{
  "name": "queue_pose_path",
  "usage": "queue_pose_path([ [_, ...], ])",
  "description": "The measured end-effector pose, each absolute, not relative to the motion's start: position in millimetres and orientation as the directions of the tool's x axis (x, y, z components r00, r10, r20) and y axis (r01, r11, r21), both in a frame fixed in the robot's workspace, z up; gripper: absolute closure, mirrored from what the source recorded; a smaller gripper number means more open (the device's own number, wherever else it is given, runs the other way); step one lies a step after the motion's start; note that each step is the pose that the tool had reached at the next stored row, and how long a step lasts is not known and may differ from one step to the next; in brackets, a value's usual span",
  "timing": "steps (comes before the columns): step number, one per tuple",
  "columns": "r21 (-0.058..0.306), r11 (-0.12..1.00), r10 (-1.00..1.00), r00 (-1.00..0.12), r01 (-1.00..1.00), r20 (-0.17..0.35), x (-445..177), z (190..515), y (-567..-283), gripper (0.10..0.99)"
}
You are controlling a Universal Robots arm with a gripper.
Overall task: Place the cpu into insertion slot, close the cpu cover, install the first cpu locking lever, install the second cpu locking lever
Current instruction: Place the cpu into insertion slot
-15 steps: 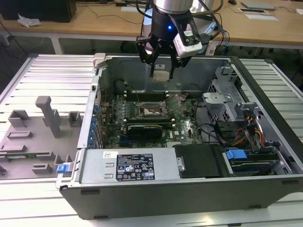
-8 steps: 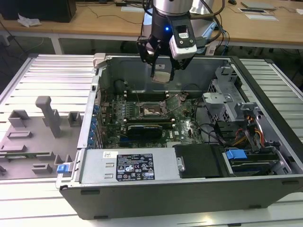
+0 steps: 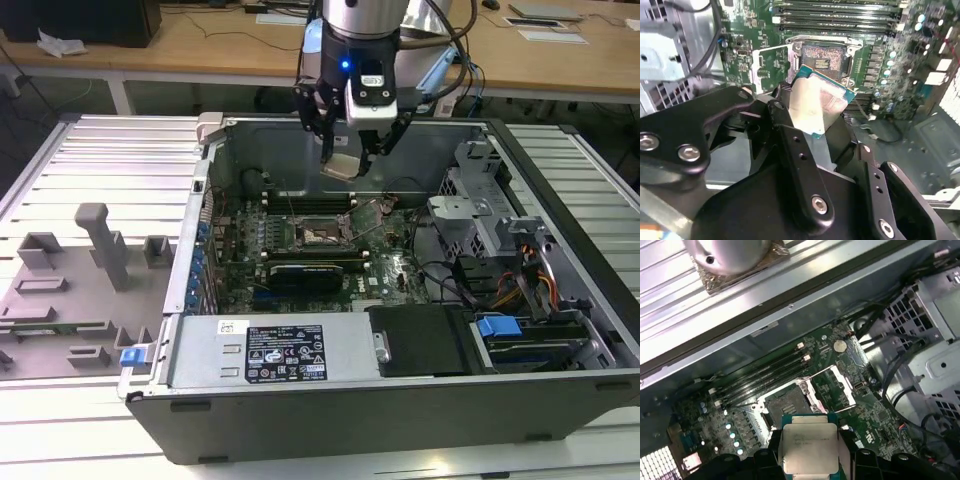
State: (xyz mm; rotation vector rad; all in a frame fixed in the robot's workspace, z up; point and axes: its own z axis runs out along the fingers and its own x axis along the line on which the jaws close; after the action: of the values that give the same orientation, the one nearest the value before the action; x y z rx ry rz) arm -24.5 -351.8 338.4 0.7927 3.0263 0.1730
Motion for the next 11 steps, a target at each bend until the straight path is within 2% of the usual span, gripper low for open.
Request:
queue_pose_path([
  [6, 0.109, 0.788, 0.608, -0.794, 0.606, 0.020, -24.4, 335.2, -351.8, 0.553],
  [11, 0.109, 0.670, 0.737, -0.675, 0.735, 0.020, -24.4, 330.9, -351.8, 0.553],
])
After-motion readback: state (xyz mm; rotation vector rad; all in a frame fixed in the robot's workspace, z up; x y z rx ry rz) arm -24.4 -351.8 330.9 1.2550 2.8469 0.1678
